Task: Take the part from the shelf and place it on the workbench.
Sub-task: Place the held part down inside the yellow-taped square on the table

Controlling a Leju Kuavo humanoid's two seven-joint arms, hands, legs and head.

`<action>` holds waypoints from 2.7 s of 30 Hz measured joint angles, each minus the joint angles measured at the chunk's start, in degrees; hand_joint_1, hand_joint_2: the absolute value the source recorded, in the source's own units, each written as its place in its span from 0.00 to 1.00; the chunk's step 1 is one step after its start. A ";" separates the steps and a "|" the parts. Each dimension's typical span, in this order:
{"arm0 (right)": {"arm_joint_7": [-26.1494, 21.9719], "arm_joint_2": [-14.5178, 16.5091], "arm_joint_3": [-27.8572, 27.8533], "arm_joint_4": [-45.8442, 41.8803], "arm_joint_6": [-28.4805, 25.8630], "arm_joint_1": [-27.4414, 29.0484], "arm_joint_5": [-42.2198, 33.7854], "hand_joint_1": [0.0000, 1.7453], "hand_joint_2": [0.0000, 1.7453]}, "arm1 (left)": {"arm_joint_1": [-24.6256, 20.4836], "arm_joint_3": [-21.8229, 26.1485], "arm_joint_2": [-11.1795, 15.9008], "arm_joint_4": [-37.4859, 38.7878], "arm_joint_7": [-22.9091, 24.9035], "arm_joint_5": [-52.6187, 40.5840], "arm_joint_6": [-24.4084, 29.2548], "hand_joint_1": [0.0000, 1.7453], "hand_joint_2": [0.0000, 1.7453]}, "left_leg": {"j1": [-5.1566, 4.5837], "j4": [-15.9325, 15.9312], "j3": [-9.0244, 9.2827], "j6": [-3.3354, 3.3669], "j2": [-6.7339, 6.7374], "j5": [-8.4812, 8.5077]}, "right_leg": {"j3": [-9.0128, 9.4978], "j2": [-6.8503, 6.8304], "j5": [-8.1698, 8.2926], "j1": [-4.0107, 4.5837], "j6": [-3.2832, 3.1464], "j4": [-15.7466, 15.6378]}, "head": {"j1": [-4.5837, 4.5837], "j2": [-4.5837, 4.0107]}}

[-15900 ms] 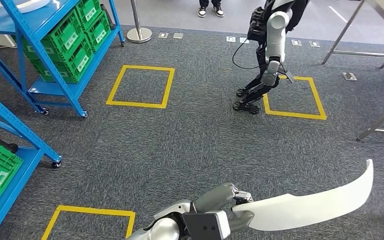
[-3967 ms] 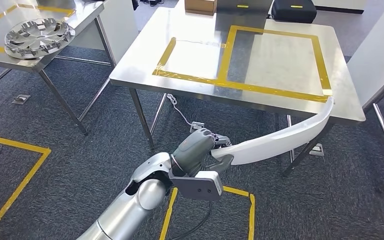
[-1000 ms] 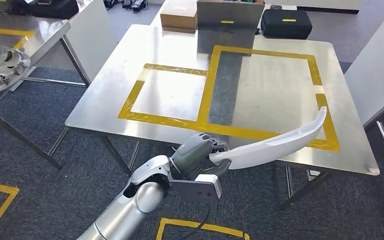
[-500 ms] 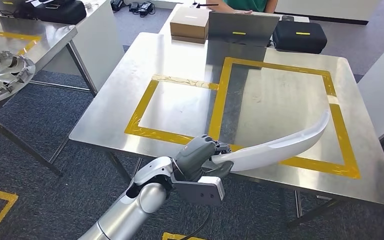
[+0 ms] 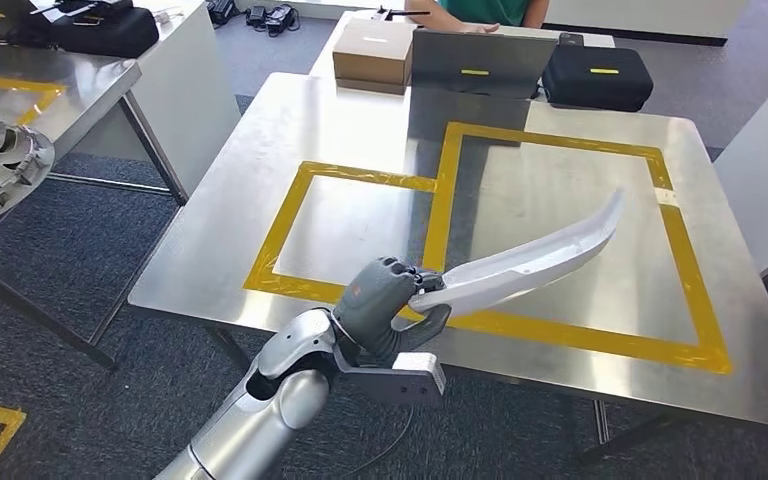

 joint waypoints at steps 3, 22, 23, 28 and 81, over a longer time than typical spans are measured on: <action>-0.14 -0.07 0.00 0.00 0.02 0.06 -0.07 0.00 0.00 | -0.63 0.09 -0.13 1.06 2.16 -5.71 6.51 1.00 1.00 | 0.11 -0.08 0.09 0.65 -0.12 0.90 | 0.21 -0.13 -0.14 0.17 -0.96 -0.17 | 0.25 0.00; 0.65 -0.04 1.44 0.00 0.02 -0.69 1.96 0.00 0.00 | -11.53 5.79 -0.37 23.59 1.65 -21.92 30.90 1.00 1.00 | -0.41 -0.10 0.27 1.76 -0.19 0.75 | 0.96 -0.21 0.35 -0.15 1.39 -1.51 | 0.82 0.00; 0.62 -0.04 1.47 0.00 0.02 -0.70 1.99 0.00 0.00 | -11.88 5.78 -0.39 24.69 1.85 -22.56 30.62 1.00 1.00 | -0.40 -0.12 0.28 1.74 -0.19 0.77 | 0.94 -0.21 0.34 -0.14 1.39 -1.47 | 0.82 0.00; 0.31 -0.04 1.81 0.00 0.02 -0.80 1.95 0.00 0.00 | -13.39 5.72 -0.47 30.17 6.85 -28.21 30.24 1.00 1.00 | -0.39 -0.17 0.31 1.67 -0.17 0.81 | 0.86 -0.20 0.29 -0.13 1.32 -1.33 | 0.82 0.00; -0.05 0.39 1.83 0.00 0.02 -1.12 0.07 0.00 0.00 | -18.23 3.83 1.10 41.06 26.19 -39.45 33.69 0.00 0.00 | -0.38 -0.17 0.29 1.61 -0.19 0.84 | 0.80 -0.21 0.23 -0.13 1.21 -1.19 | 0.82 0.00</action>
